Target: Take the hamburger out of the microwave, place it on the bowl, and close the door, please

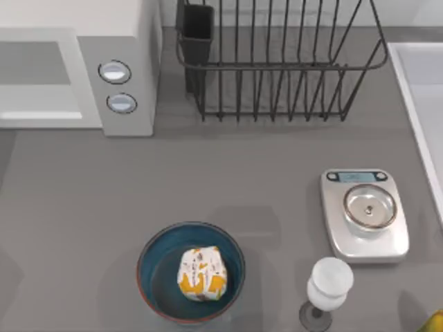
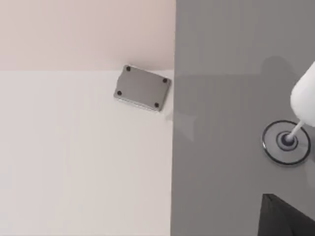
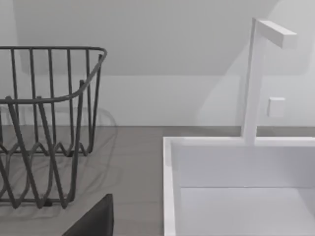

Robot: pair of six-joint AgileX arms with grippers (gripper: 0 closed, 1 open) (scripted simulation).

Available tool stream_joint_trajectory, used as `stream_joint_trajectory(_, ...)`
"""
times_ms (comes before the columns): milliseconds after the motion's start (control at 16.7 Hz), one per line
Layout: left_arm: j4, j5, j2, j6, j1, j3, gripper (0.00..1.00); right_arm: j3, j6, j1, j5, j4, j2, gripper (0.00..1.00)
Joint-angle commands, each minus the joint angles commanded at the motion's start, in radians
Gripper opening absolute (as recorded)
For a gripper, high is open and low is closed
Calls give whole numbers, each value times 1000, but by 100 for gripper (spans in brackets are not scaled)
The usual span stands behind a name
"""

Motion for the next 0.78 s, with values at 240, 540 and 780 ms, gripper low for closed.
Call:
stream_joint_trajectory(240, 50, -23, -69, -102, -117, -115, 0, 0, 0, 0, 0, 0, 0, 100)
stream_joint_trajectory(540, 54, -19, -76, -116, -124, -136, 0, 0, 0, 0, 0, 0, 0, 100)
stream_joint_trajectory(780, 78, -69, -151, -189, -197, -209, 0, 0, 0, 0, 0, 0, 0, 100)
